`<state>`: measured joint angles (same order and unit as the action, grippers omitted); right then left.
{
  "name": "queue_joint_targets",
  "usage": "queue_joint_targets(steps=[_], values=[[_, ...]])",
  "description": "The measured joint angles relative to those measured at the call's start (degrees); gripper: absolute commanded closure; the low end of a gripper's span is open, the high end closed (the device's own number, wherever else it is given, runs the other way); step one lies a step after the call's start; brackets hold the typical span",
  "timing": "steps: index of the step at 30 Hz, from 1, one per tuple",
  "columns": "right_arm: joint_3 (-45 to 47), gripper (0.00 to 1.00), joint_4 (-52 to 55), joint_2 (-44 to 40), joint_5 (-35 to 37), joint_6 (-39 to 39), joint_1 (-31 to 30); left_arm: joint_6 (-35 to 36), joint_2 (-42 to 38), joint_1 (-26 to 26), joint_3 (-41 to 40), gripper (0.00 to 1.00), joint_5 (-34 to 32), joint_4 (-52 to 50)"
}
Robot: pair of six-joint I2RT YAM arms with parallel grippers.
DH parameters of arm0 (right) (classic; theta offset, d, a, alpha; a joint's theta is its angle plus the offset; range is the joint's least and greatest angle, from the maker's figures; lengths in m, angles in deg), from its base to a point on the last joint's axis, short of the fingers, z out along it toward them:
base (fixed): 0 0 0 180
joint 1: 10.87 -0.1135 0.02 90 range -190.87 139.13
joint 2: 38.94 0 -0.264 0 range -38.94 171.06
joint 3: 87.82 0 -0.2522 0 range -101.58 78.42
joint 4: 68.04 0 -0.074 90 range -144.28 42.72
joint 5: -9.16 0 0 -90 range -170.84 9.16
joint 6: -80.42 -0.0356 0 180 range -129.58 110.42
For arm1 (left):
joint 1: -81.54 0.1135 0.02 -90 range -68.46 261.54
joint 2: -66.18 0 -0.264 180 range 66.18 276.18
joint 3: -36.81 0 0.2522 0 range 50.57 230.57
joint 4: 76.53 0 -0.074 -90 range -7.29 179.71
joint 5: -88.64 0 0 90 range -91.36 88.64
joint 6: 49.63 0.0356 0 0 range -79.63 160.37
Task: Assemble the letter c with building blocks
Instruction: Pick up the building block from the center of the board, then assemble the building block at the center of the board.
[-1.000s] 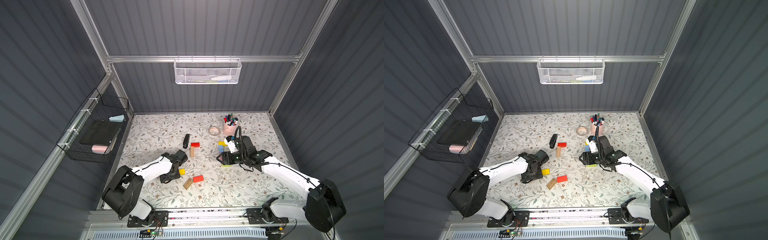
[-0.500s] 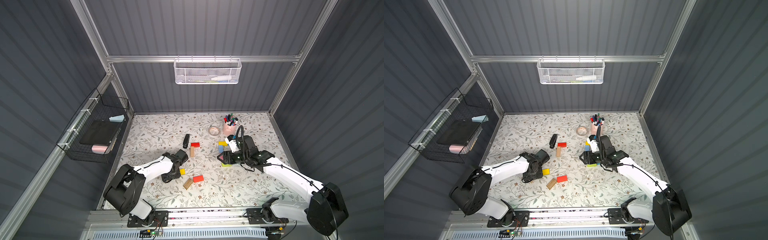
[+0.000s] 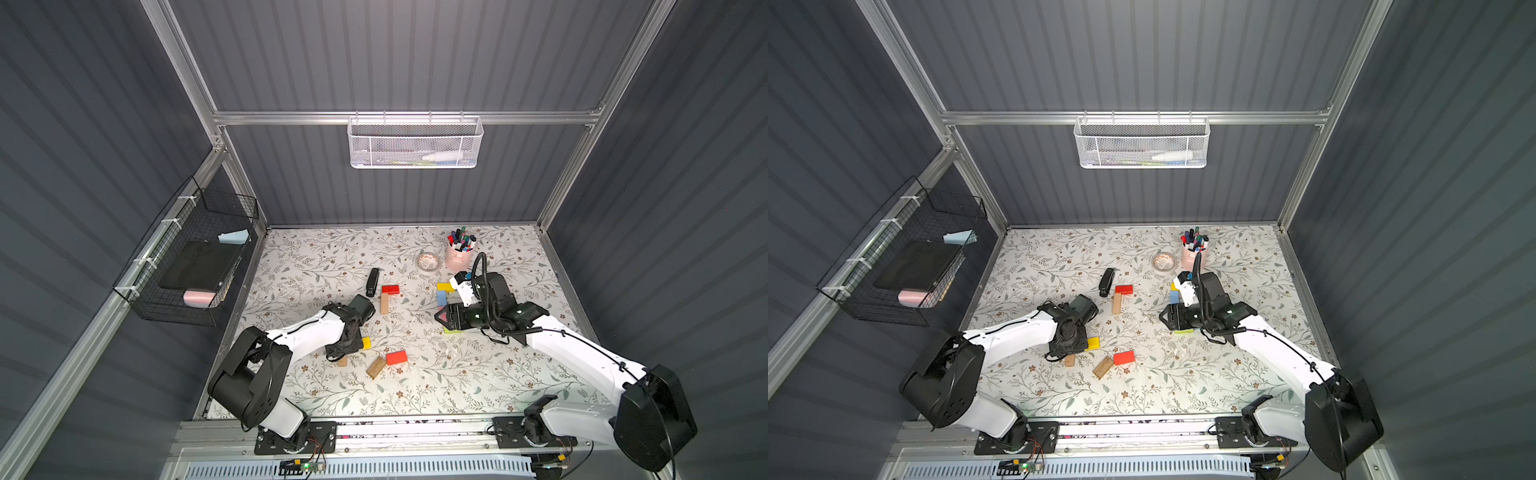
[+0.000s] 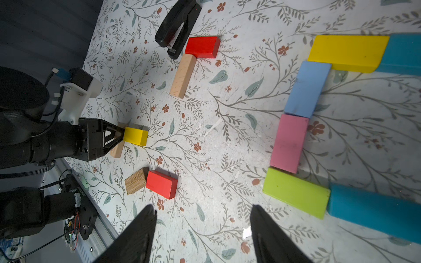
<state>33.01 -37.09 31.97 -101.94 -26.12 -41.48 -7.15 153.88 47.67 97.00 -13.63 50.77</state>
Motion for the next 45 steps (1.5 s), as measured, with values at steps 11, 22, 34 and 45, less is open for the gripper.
queue_joint_targets(steps=[11,22,34,45], values=[[0.0,0.35,-0.1,1.1,-1.5,-0.6,0.0,0.9,-4.0,0.0,0.8,0.75,0.7,-1.9],[-0.5,0.35,-1.0,3.6,-3.1,-1.5,0.0,6.6,-4.3,0.0,10.2,0.76,2.8,-0.1],[-1.2,0.36,-1.8,5.7,-4.8,-2.3,0.0,15.4,9.9,0.0,18.4,0.76,9.6,6.9],[-1.2,0.36,-2.7,6.1,-4.8,-2.5,0.0,17.7,12.9,-1.5,19.6,0.75,14.0,8.5]])
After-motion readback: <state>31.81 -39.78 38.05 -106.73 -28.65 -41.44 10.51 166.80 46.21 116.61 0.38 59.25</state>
